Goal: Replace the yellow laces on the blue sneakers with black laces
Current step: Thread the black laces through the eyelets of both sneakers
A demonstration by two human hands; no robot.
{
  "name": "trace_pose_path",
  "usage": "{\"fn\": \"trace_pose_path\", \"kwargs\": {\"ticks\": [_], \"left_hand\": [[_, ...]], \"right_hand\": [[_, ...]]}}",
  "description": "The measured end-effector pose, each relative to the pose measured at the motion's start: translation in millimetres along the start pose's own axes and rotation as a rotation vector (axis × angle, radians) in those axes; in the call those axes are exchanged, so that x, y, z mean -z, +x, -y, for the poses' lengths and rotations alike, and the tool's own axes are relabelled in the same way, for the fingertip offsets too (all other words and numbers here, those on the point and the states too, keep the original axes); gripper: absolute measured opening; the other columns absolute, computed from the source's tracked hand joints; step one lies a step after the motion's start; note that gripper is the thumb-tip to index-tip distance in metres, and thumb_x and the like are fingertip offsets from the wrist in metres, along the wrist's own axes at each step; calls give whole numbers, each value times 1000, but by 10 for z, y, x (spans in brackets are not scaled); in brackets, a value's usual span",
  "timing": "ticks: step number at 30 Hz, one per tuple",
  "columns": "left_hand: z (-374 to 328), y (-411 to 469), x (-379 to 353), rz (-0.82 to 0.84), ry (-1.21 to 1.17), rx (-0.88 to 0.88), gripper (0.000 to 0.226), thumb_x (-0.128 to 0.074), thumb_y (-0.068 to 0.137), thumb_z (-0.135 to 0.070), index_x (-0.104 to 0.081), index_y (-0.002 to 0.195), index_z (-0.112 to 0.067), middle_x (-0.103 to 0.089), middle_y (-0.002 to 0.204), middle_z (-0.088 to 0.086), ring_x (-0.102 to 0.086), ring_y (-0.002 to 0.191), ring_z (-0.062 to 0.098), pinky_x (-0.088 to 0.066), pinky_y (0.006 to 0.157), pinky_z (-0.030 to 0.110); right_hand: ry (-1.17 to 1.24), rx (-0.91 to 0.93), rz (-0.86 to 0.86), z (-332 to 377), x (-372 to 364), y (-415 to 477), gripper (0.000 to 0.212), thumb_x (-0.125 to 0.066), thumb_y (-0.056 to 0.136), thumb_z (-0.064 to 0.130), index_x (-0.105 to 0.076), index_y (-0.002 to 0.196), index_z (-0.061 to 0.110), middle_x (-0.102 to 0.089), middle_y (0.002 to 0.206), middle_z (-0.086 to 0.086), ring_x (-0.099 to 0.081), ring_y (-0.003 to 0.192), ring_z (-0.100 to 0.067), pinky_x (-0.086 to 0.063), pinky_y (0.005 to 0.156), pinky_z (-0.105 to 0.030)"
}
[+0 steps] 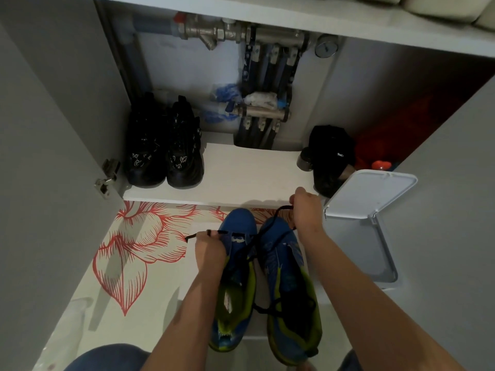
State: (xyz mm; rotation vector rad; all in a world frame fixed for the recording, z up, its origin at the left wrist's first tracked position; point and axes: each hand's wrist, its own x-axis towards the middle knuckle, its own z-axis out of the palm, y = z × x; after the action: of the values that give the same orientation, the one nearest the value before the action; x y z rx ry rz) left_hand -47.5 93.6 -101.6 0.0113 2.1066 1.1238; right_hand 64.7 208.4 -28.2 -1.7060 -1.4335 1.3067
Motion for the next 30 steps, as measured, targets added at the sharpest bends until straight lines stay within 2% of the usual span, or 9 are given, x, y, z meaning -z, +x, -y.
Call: {"fn": "trace_pose_path", "kwargs": {"ticks": [3, 6, 8, 10, 13, 16, 20, 26, 30], "left_hand": [[-11, 45, -1, -18, -106, -58, 29, -33, 101, -14, -55, 84, -7, -59, 99, 15, -52, 90, 24, -41, 78, 32], [-82, 20, 12, -105, -249, -45, 29, -33, 102, -19, -54, 93, -1, -56, 89, 14, -53, 87, 27, -42, 78, 34], [-137, -46, 5, -104, -328, -63, 30, -34, 102, -21, -55, 94, -1, -57, 83, 14, -55, 81, 27, -44, 78, 35], [-134, -43, 5, -29, -425, -45, 30, -34, 102, -19, -52, 81, -7, -54, 73, 7, -54, 70, 19, -46, 71, 31], [-68, -11, 19, -3, -382, -110, 24, -38, 99, -16, -47, 77, -9, -50, 72, 4, -52, 72, 22, -43, 63, 24], [11, 13, 22, -44, -90, -170, 26, -58, 87, -28, -44, 99, -11, -57, 83, 10, -59, 80, 29, -50, 68, 33], [60, -57, 16, 27, 325, -347, 34, -65, 86, -19, -50, 113, -5, -62, 99, 15, -61, 91, 31, -42, 68, 28], [57, 74, 34, -7, 194, -190, 27, -58, 91, -19, -62, 98, 6, -62, 85, 17, -56, 73, 26, -39, 64, 29], [121, 19, 71, -4, 298, -355, 24, -56, 93, -22, -61, 103, 0, -65, 97, 16, -61, 93, 33, -38, 71, 27]], "right_hand": [[-307, 90, 30, -52, 67, 62, 39, -36, 96, 33, -52, 73, 6, -51, 71, -7, -49, 70, -22, -36, 62, -28], [-898, 277, 121, -204, 31, 27, 33, -44, 95, 37, -54, 83, 9, -53, 83, -7, -56, 83, -23, -38, 66, -27], [-1022, 465, 145, -305, -84, -16, 25, -52, 92, 31, -57, 101, 8, -54, 103, -11, -55, 102, -27, -45, 74, -32], [-942, 574, 244, -349, -226, -76, 34, -54, 91, 28, -54, 120, 10, -53, 120, -10, -51, 112, -27, -45, 84, -33], [-848, 484, 446, -417, -422, -216, 40, -55, 91, 39, -54, 118, 11, -60, 116, -8, -57, 104, -24, -44, 77, -31], [-936, 502, 439, -510, -477, -273, 38, -60, 87, 36, -52, 111, 9, -62, 108, -10, -59, 96, -24, -44, 70, -30], [-957, 518, 444, -465, -455, -258, 30, -59, 86, 29, -53, 107, 8, -64, 99, -11, -61, 88, -26, -46, 68, -32], [-986, 521, 457, -494, -454, -237, 30, -61, 84, 27, -53, 106, 8, -64, 99, -12, -60, 89, -27, -36, 70, -29], [-1010, 528, 461, -486, -437, -244, 32, -61, 85, 29, -52, 108, 8, -63, 102, -11, -58, 93, -28, -33, 74, -29]]}}
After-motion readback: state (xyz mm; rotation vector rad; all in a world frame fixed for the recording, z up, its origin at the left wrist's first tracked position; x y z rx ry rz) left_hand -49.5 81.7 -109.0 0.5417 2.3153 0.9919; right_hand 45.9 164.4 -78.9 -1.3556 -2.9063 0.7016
